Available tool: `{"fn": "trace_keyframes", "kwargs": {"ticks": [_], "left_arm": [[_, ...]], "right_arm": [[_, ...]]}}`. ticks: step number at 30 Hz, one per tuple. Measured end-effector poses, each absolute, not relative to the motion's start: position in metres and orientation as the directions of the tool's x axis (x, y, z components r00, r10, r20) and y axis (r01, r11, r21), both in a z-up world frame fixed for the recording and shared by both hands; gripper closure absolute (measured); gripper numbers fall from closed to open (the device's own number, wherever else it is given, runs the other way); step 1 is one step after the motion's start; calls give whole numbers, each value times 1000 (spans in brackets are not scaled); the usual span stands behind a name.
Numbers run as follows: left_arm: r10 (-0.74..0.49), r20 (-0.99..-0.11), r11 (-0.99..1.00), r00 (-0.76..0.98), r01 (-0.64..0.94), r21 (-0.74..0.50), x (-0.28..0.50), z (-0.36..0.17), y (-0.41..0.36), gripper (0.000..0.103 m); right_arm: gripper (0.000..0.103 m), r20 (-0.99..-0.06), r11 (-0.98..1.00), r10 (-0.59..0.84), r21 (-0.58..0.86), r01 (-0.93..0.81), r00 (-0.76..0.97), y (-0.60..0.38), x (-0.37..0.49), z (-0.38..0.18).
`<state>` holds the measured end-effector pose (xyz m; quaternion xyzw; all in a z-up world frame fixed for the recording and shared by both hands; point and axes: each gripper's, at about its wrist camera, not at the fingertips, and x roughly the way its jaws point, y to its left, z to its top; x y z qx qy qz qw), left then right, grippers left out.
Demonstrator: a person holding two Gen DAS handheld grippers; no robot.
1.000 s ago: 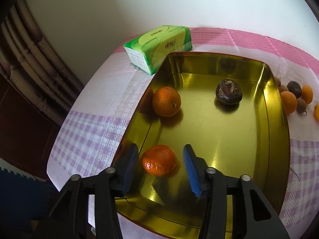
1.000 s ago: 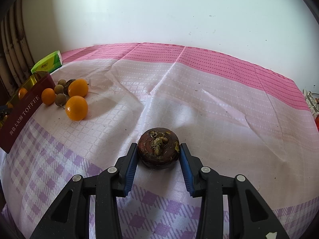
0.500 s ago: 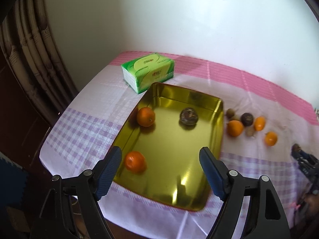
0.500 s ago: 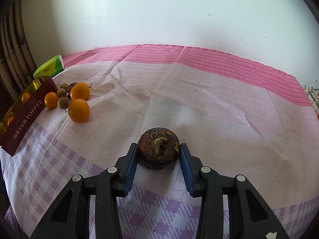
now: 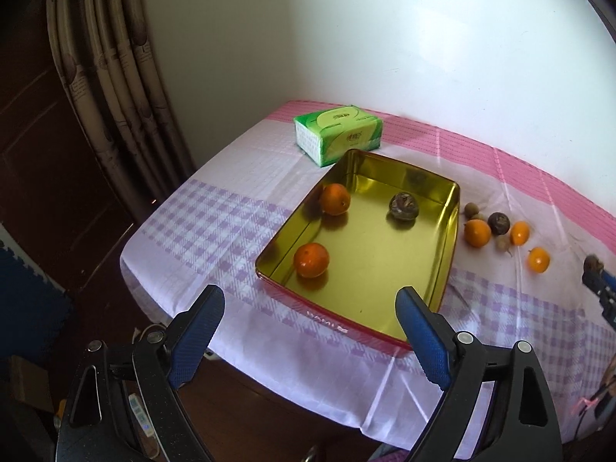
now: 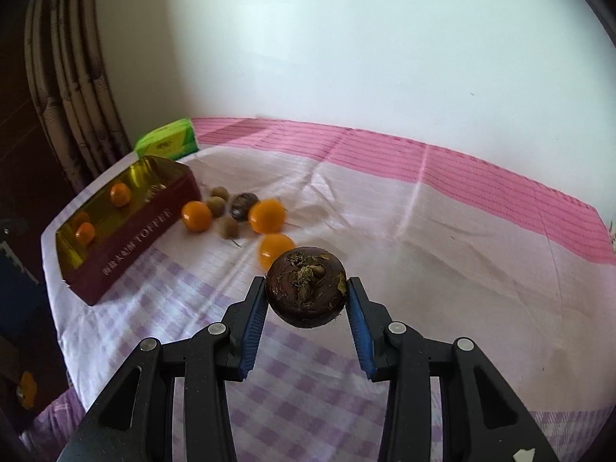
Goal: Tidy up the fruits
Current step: 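Carry the dark brown fruit into the tin and open the right tool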
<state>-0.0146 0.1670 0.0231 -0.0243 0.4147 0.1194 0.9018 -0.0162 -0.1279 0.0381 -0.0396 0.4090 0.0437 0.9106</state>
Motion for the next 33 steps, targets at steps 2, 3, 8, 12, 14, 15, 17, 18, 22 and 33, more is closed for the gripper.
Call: {"fn": "trace_keyframes", "kwargs": {"ticks": [2, 3, 8, 12, 14, 15, 17, 18, 22, 33], "left_arm": [[188, -757, 972, 626, -231, 50, -15, 21, 169, 13], [181, -756, 972, 629, -230, 42, -15, 21, 170, 13], [176, -738, 969, 651, -247, 13, -18, 24, 181, 13], [202, -731, 963, 652, -269, 26, -18, 22, 188, 13], [207, -731, 962, 650, -270, 33, -17, 21, 189, 13], [207, -730, 963, 651, -266, 36, -16, 21, 188, 13], [215, -728, 964, 651, -260, 52, -14, 20, 186, 13], [220, -727, 964, 650, -258, 61, -14, 20, 185, 13], [219, -739, 965, 637, -254, 67, -11, 16, 186, 13], [190, -785, 966, 590, -255, 43, -4, 3, 193, 13]], "right_arm": [[65, -742, 984, 97, -27, -174, 663, -102, -9, 47], [65, -741, 978, 125, -19, -207, 659, -87, -4, 50], [65, -759, 939, 261, 56, -340, 596, -21, 29, 50], [65, -785, 904, 318, 82, -419, 531, 27, 56, 33], [65, -804, 892, 327, 89, -443, 496, 47, 68, 21], [65, -813, 887, 328, 88, -454, 482, 57, 73, 15], [65, -830, 877, 328, 90, -473, 450, 73, 82, 3], [65, -840, 874, 323, 89, -477, 436, 80, 87, -3], [65, -866, 869, 311, 94, -485, 391, 97, 104, -21], [65, -900, 865, 286, 95, -494, 329, 132, 132, -52]]}}
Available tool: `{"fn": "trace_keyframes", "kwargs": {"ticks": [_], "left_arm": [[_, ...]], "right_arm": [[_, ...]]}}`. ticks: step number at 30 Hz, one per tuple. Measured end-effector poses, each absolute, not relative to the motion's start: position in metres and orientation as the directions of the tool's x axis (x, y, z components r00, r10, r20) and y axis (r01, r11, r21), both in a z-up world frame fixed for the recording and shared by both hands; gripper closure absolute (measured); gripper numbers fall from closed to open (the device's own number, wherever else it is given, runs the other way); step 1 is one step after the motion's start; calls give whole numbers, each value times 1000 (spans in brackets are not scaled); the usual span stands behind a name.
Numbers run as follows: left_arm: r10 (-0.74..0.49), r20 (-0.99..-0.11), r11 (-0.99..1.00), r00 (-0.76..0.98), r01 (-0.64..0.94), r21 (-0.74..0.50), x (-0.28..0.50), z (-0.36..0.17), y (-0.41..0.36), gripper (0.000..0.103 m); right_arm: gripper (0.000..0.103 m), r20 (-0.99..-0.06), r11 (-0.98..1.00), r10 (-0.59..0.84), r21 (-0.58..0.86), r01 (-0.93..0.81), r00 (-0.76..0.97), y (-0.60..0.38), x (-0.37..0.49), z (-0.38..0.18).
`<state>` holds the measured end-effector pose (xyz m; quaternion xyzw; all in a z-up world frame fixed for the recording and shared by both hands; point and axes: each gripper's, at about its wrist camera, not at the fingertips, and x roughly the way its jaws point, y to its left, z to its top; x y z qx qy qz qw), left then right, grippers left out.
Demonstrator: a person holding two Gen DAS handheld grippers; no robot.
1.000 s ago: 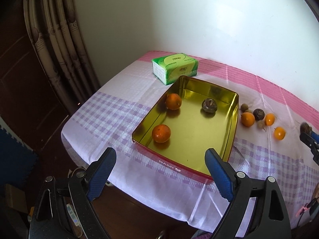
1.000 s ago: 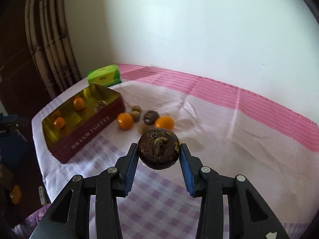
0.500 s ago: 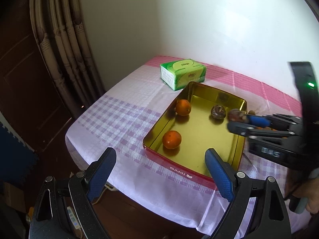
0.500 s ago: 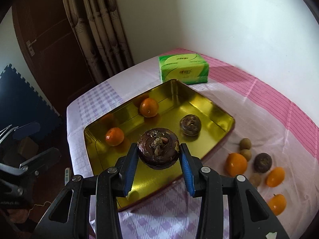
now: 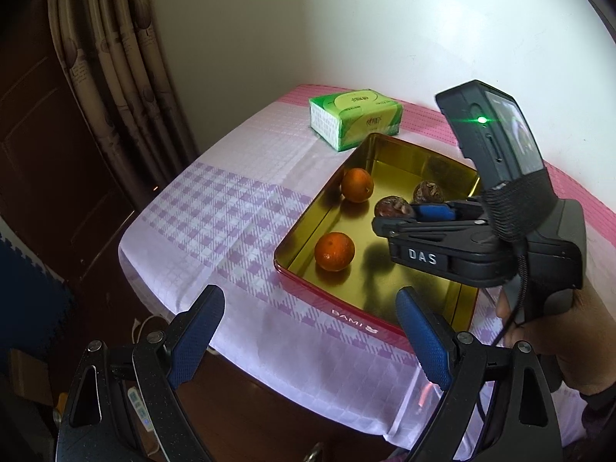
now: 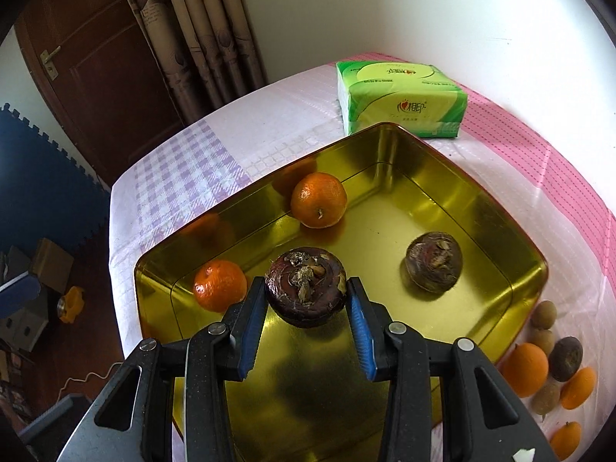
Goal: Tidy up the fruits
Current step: 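Carry the dark brown fruit into the tin and open the right tool, then grasp a small orange citrus with the right tool and lift it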
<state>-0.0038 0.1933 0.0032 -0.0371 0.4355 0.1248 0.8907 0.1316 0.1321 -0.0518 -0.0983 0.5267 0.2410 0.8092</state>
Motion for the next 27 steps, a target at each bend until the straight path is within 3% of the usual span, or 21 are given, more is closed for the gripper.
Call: {"fn": "trace_keyframes", "kwargs": {"ticks": [6, 12, 17, 22, 27], "left_arm": [[189, -788, 968, 586, -246, 49, -3, 2, 191, 13], [198, -783, 968, 590, -242, 63, -4, 4, 187, 13], [189, -783, 971, 592, -234, 58, -5, 4, 184, 13], [179, -782, 977, 597, -201, 71, -6, 4, 174, 13], [190, -778, 978, 598, -186, 96, -5, 3, 168, 13]], "right_arm": [[64, -878, 876, 332, 151, -458, 344, 130, 138, -47], [61, -810, 885, 376, 171, -434, 449, 86, 117, -8], [59, -817, 918, 237, 12, -397, 526, 15, 82, 1], [57, -842, 957, 172, 19, -291, 511, -43, 82, -11], [57, -846, 951, 170, 6, -309, 506, -41, 94, -20]]}}
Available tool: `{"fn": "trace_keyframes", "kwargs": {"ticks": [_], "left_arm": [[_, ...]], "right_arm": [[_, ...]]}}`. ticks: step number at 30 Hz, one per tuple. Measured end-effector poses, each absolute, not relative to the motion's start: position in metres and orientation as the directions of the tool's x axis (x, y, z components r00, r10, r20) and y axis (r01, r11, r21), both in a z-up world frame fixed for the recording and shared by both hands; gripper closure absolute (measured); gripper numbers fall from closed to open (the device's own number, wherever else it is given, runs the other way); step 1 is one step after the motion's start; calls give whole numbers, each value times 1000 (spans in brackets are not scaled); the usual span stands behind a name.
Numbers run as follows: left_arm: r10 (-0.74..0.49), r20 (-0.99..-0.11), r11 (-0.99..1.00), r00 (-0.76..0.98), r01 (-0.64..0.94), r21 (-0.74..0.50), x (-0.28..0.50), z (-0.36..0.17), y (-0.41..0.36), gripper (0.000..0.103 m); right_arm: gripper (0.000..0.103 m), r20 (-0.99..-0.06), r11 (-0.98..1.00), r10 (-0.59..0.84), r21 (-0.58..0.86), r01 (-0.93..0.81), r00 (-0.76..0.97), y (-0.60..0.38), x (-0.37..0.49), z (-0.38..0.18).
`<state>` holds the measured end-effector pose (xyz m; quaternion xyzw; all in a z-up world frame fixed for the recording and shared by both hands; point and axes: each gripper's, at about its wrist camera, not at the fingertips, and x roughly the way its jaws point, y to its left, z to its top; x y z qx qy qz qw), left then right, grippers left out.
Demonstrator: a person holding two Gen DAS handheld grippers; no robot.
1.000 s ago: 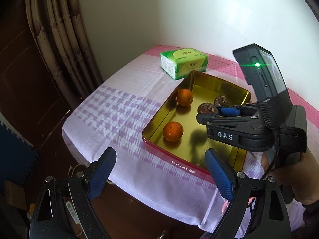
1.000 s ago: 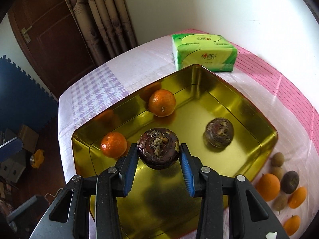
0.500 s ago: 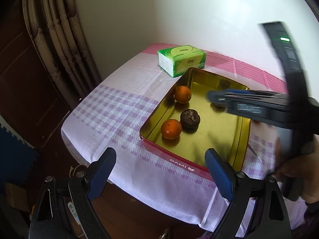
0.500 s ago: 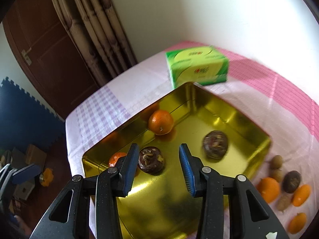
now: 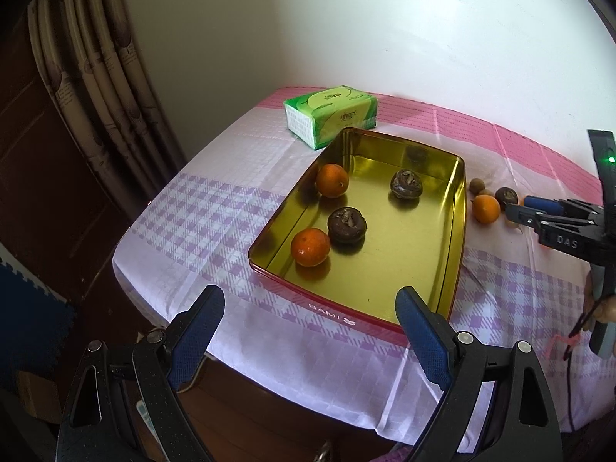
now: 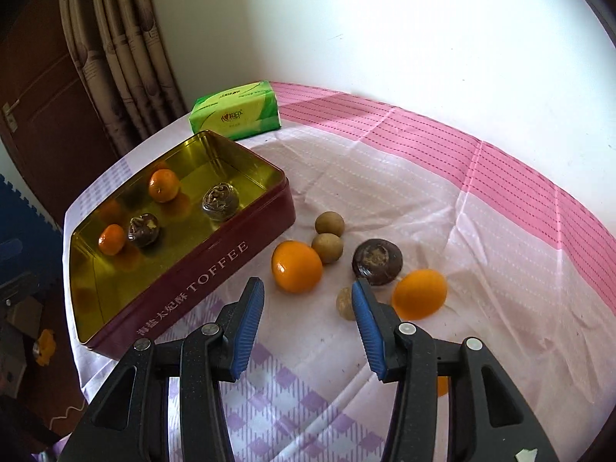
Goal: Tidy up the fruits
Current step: 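Grasp a small orange citrus with the right tool and lift it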
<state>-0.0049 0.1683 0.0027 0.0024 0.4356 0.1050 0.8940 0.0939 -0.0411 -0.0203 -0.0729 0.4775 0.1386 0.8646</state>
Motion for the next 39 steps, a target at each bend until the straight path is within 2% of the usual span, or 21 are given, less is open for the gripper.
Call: {"fn": "trace_keyframes", "kwargs": {"ticks": [12, 13, 15, 21, 25, 31, 39], "left_arm": [[180, -789, 980, 588, -180, 90, -1, -3, 170, 13], [182, -788, 979, 589, -180, 92, -1, -3, 170, 13], [181, -789, 980, 587, -176, 93, -1, -3, 169, 13], [164, -773, 985, 612, -142, 96, -4, 1, 162, 13], [77, -752, 997, 654, -47, 62, -12, 10, 148, 13], [-87, -736, 989, 671, 148, 17, -24, 20, 108, 13], [-218, -738, 944, 638, 330, 6, -12, 34, 43, 13]], "right_arm": [[59, -895, 948, 120, -25, -318, 429, -18, 133, -58], [66, -895, 946, 119, -30, -323, 430, -16, 134, -59], [68, -899, 942, 109, -44, -334, 425, -12, 133, -61], [69, -848, 945, 168, -6, -327, 503, -31, 78, -18], [69, -818, 971, 65, -79, -224, 571, -87, 36, 8], [69, -806, 980, -146, -197, -28, 574, -181, 3, 6], [69, -808, 981, -192, -170, 92, 557, -238, -17, -14]]}}
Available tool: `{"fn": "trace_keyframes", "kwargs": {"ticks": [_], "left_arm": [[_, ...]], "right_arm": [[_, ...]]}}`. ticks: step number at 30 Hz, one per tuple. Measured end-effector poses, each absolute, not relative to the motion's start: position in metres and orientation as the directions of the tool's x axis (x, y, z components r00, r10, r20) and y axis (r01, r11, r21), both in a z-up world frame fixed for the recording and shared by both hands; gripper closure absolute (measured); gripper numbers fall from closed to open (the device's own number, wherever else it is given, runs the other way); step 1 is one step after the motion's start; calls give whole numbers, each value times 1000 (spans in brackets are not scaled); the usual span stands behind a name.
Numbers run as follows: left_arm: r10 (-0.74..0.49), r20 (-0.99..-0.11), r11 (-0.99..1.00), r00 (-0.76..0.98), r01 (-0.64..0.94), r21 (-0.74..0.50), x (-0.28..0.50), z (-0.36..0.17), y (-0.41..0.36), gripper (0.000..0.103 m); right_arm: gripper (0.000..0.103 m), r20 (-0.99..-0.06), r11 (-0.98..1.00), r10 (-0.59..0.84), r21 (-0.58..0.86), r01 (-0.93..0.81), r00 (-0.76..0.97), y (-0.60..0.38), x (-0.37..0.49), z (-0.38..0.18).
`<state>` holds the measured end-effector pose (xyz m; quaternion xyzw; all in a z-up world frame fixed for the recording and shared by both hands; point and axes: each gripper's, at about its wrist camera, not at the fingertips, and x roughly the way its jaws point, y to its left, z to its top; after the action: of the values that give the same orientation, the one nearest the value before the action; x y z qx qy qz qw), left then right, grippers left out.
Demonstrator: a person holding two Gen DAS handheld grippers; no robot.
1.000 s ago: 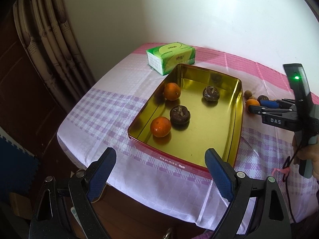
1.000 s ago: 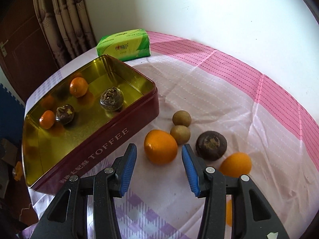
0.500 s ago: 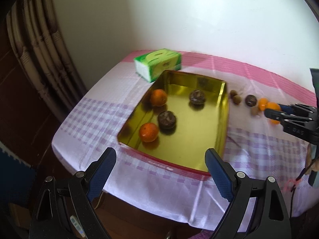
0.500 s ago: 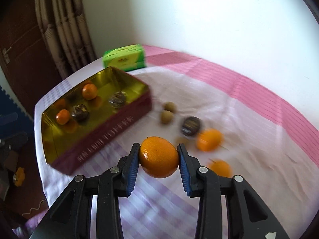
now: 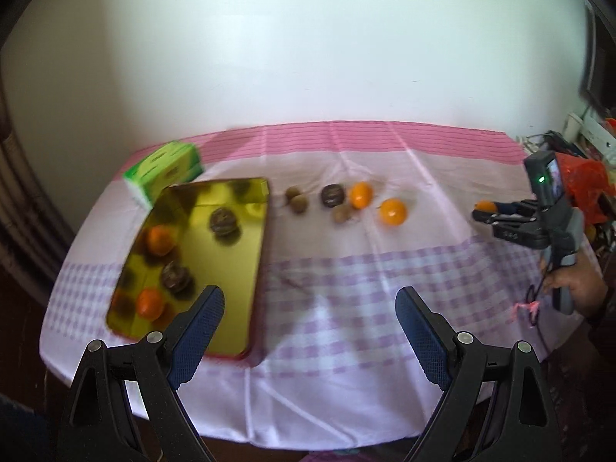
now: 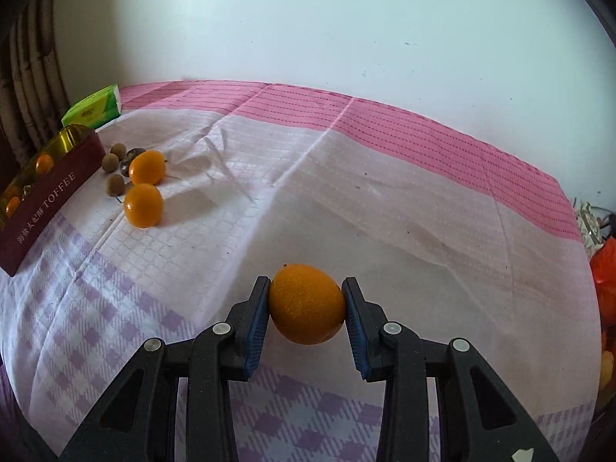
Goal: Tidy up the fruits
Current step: 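Grasp a small orange citrus with the right tool and lift it, then grasp a tan round fruit with the left tool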
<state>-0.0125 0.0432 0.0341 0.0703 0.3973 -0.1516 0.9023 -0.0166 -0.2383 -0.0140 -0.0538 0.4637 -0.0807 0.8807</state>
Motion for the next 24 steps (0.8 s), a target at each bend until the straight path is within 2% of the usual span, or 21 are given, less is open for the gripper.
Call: {"fn": "trace_keyframes", "kwargs": {"ticks": [7, 13, 16, 21, 24], "left_arm": [[-282, -780, 907, 559, 420, -26, 53, 19, -11, 13], [-247, -822, 908, 514, 420, -10, 105, -16, -37, 14], [-226, -841, 918, 492, 396, -15, 125, -34, -39, 21], [-209, -874, 933, 439, 357, -44, 151, -60, -37, 42], [-218, -884, 934, 414, 352, -66, 161, -70, -37, 47]], "right_arm": [[68, -796, 987, -152, -90, 134, 586, -255, -25, -24], [68, -792, 990, -126, -62, 126, 598, -255, -27, -25], [68, -792, 992, -117, -60, 114, 599, -253, -27, -25], [68, -792, 993, -95, -32, 114, 603, -257, -28, -25], [68, -791, 993, -89, -26, 112, 605, -258, -28, -24]]}}
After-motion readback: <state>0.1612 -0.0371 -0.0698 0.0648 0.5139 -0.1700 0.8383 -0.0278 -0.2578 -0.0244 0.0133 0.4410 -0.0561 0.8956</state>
